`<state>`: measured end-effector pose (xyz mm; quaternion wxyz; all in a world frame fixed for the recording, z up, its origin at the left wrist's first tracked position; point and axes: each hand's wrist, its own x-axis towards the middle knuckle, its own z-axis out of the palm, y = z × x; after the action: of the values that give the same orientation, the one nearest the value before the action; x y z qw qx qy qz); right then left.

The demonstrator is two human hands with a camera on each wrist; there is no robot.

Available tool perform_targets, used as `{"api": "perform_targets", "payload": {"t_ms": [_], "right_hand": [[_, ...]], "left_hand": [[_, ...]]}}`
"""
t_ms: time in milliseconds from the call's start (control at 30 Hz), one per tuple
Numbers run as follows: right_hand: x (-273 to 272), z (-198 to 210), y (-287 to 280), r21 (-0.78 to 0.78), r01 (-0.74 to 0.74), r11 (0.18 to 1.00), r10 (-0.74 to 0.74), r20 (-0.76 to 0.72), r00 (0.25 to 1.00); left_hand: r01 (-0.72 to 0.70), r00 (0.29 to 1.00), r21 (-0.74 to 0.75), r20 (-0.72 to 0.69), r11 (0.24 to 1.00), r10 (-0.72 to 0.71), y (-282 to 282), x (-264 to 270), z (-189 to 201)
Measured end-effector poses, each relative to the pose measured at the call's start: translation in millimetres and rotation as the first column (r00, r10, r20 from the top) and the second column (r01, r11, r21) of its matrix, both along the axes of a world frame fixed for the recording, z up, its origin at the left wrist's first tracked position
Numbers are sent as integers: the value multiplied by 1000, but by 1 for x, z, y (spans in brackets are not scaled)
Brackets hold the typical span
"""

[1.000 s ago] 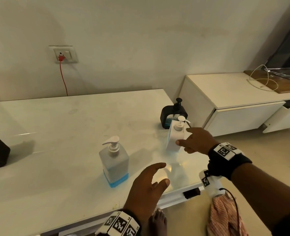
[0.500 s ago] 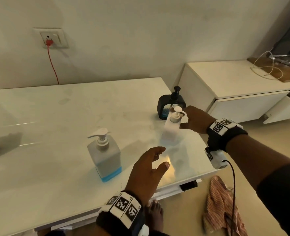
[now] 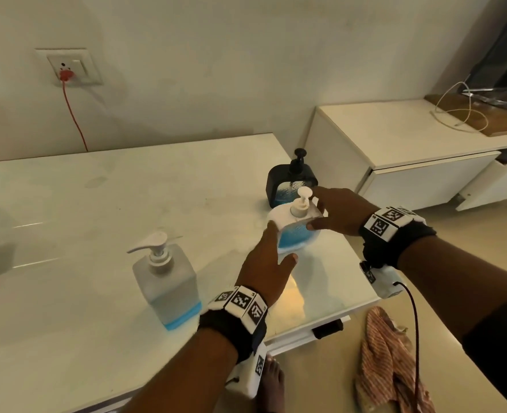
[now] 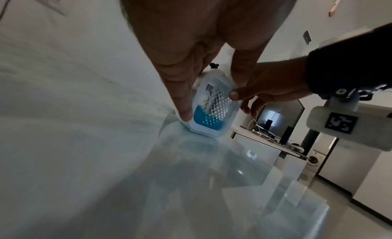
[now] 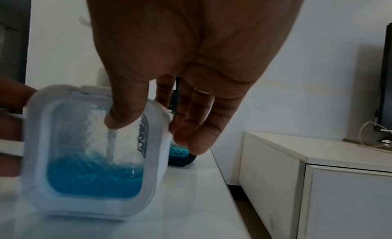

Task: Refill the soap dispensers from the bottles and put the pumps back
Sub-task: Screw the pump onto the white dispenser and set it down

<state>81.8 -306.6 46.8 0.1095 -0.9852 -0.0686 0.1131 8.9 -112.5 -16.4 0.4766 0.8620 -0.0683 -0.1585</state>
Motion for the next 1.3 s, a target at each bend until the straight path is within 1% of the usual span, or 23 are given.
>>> {"api": "perform_targets", "payload": {"t_ms": [67, 133, 267, 400, 500, 667, 767, 800, 900, 967, 1033, 1133, 1200, 1300], "right_hand": [[3, -1, -3, -11, 30, 999, -30, 36, 999], [6, -5, -6, -3, 91, 996, -91, 68, 994], [15, -9, -11, 43, 211, 977, -214, 101, 971], [24, -10, -12, 53, 274, 960, -279, 151, 948], [27, -13, -12, 94, 300, 949, -311, 160, 937], [15, -15, -15, 137, 321, 937, -339, 138, 931], [-1, -10, -21, 185, 382, 905, -412, 167, 896], [-8, -6, -21, 173, 395, 902, -424, 185, 887], [-33, 13, -7, 131, 339, 932, -360, 217, 907], [-49, 26, 10, 175, 268, 947, -298, 180, 937], [-64, 39, 34, 238, 188, 953, -225, 138, 965], [-86, 60, 81, 331, 89, 939, -134, 115, 984], [-98, 76, 121, 375, -5, 927, -51, 138, 989], [-110, 101, 185, 417, -148, 897, 68, 200, 978]], "left_hand": [[26, 1000, 59, -11, 998, -26, -7, 17, 1], [50, 999, 116, -22, 992, -48, -13, 32, 4], [95, 996, 176, -17, 980, -93, -26, 51, 8], [82, 996, 177, 0, 981, -84, -36, 62, 7], [60, 998, 155, -6, 986, -60, -40, 67, 1], [93, 996, 187, -13, 978, -93, -34, 60, 5], [147, 989, 201, -8, 968, -149, -17, 39, 18], [170, 985, 191, -8, 967, -172, -9, 30, 22], [189, 982, 90, -2, 978, -190, 21, -3, 37], [171, 985, 22, -8, 985, -171, 41, -24, 45], [121, 993, -28, 8, 992, -120, 65, -47, 52], [46, 999, -90, 25, 995, -44, 104, -80, 62], [-9, 999, -121, 39, 993, 14, 134, -100, 70], [-103, 992, -149, 58, 983, 112, 179, -120, 80]]}}
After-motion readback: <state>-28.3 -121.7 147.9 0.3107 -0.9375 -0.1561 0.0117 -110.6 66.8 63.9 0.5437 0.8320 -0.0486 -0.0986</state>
